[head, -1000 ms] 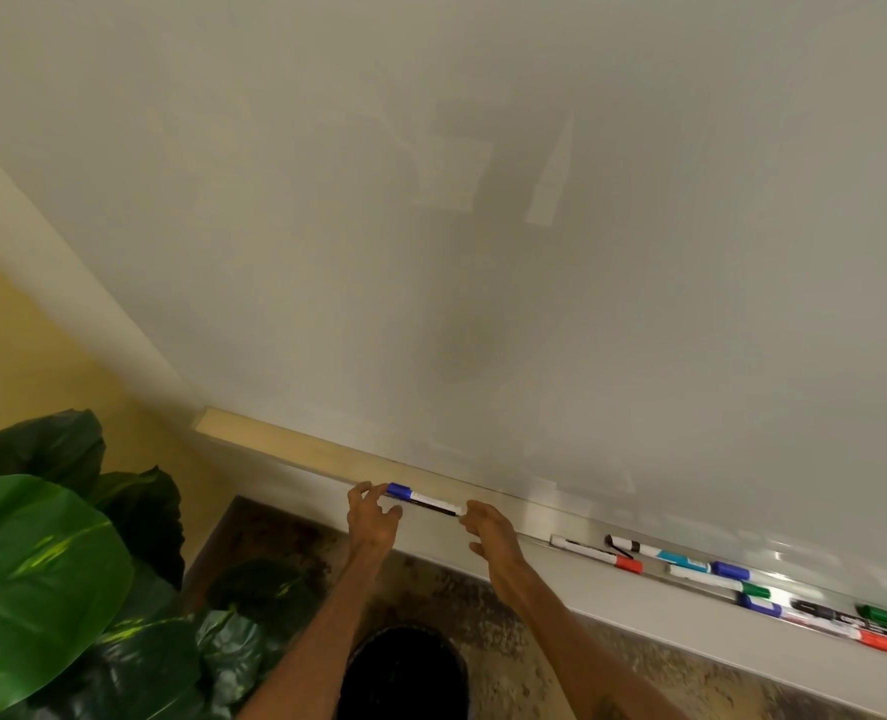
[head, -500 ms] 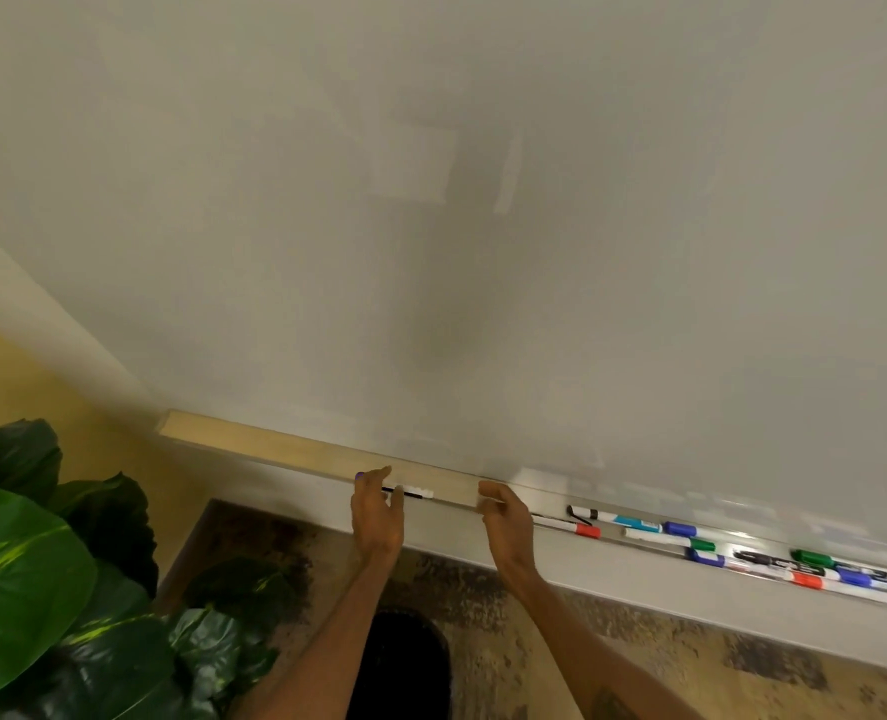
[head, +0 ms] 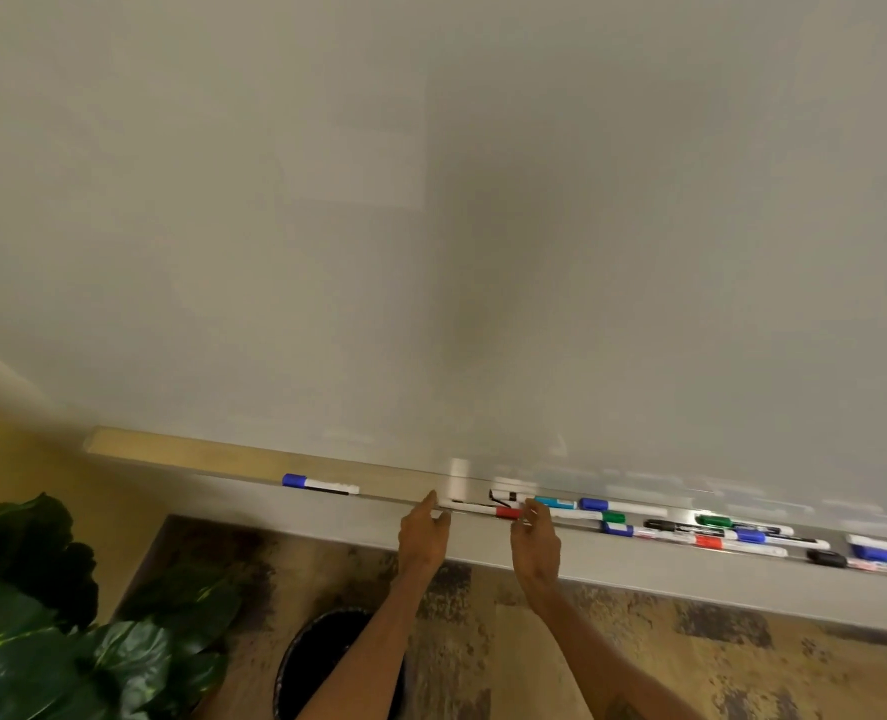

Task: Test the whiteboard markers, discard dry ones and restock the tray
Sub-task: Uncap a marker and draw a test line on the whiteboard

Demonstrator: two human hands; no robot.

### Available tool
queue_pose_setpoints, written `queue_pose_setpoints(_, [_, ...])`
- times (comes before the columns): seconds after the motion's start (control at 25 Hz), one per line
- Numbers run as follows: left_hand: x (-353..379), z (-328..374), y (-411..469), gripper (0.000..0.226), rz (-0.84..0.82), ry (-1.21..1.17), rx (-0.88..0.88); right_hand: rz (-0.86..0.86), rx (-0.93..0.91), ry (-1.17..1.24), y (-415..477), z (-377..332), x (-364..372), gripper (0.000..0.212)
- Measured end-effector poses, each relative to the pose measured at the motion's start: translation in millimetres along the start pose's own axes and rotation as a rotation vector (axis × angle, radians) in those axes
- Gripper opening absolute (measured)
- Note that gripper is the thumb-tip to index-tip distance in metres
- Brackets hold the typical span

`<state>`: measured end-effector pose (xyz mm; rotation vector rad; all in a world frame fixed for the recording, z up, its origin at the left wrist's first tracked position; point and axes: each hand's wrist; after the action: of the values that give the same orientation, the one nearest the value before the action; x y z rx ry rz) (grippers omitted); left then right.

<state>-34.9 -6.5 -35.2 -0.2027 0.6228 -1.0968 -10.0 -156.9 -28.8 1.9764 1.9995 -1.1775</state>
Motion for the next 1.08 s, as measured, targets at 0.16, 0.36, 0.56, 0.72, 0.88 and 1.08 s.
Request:
queue_pose_setpoints(0.16, [18.0, 3.2, -1.0, 0.053, 0.005, 0.048, -0.079, -0.154, -0.025, -0.021, 3.8, 6.5, -6.1, 0.047])
queue_pose_setpoints(0.36, [23.5, 8.0, -9.0, 0.041, 0.164, -0.04, -0.009, -0.113, 0.024, 0.085, 11.1, 13.9, -6.5, 0.038])
queue_pose_setpoints(0.56, [20.5, 22.1, -26.4, 0.023, 0.197, -0.176, 0.162, 0.169, -0.094, 0.292, -4.7, -13.0, -20.5, 0.028])
queue_pose_setpoints(0.72, [17.0, 54.6, -44.8, 0.01, -0.109, -0.584, 0.141, 0.276, -0.126, 0.61, -9.7, -58.3, -57.2, 0.031])
queue_pose_setpoints(0.88, [26.9, 107.6, -66.0, 0.012, -0.315, -0.598, 0.182, 0.303, -0.186, 0.634, -23.3, -85.4, -79.6, 0.017])
queue_pose_setpoints(1.08, [28.3, 173.0, -86.8, 0.007, -0.297, -0.263, 0.536, 0.375, -0.475, 0.547, -45.0, -112.5, -129.0, 0.027])
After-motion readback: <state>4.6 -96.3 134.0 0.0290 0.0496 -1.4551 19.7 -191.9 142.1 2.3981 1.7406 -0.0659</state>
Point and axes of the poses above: each hand's wrist, its own y-axis towards the middle knuckle, its own x-axis out of the palm, z = x × y, and after that the axes turned 11 degrees about -y, right-handed
